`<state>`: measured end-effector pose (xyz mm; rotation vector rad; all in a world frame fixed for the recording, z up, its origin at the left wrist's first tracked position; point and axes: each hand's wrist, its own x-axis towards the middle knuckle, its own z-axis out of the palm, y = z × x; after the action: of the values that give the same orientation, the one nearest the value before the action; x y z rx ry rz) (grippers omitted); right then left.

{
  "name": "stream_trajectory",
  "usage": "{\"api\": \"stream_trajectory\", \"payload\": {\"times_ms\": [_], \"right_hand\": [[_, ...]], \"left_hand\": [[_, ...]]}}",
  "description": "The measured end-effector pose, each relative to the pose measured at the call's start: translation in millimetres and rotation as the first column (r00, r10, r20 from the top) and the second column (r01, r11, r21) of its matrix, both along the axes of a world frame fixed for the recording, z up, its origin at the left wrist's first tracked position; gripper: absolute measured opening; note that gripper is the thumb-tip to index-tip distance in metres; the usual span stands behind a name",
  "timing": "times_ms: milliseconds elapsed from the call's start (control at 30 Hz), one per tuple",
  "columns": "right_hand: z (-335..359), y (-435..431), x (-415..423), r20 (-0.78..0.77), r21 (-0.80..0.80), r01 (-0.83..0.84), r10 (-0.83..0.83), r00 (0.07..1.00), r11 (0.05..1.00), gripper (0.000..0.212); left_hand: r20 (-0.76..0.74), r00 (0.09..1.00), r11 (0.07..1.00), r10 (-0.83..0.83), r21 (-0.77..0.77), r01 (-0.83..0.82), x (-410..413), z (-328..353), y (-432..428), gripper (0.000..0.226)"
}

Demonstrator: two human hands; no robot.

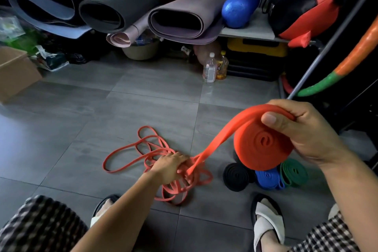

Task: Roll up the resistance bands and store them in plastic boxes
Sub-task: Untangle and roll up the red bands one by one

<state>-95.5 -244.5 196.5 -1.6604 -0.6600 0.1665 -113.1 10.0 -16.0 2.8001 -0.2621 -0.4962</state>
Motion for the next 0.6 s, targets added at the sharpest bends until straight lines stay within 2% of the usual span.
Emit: {"api": "stream_trajectory", "payload": {"times_ms": [67,133,233,300,400,467,533,600], "right_hand": [[-1.7,-7.6,1.0,-0.031,0.033,0.030,-0.029,0.999,0.999,0.040],[-5.3,-17.6,4.5,-0.046,-0.016,0.068,-0.069,0.997,0.998,0.047],[-16.0,-30.1,10.3,-0.068,-0.218,0.094,-0.111,0.991,0.971,0.063],[-24.1,-33.2,11.9,-0.055,-0.350,0.090,-0.117,0.992,0.932,0.066],[-31.0,-23.2,7.6,-0.051,-0.478,0.048,-0.082,0.995,0.877,0.052],[-34.6,-13.7,3.2,-0.032,-0.560,0.031,-0.058,0.998,0.828,0.042],[-39.0,-7.3,0.1,-0.019,-0.603,0.023,-0.042,0.999,0.797,0.032],[-41.8,-2.3,-2.1,-0.004,-0.631,0.019,-0.028,1.000,0.776,0.030]], "left_hand": [[0.010,0.999,0.995,-0.039,0.092,0.038,0.1,-1.8,-8.4,0.043],[-0.021,0.997,0.985,-0.073,0.156,0.076,2.8,0.1,-7.3,0.035],[-0.077,0.995,0.992,-0.063,0.101,0.071,9.1,19.4,5.8,0.031],[-0.052,0.996,0.997,-0.066,0.033,0.068,16.6,44.6,16.3,0.034],[-0.062,0.997,0.974,0.037,-0.221,-0.050,23.2,95.2,25.1,0.036],[-0.125,0.982,0.876,0.141,-0.447,-0.183,20.7,127.5,28.2,0.023],[-0.157,0.965,0.779,0.211,-0.570,-0.263,16.0,153.1,36.7,0.022],[-0.153,0.947,0.624,0.282,-0.720,-0.303,10.2,170.5,51.0,0.017]]}}
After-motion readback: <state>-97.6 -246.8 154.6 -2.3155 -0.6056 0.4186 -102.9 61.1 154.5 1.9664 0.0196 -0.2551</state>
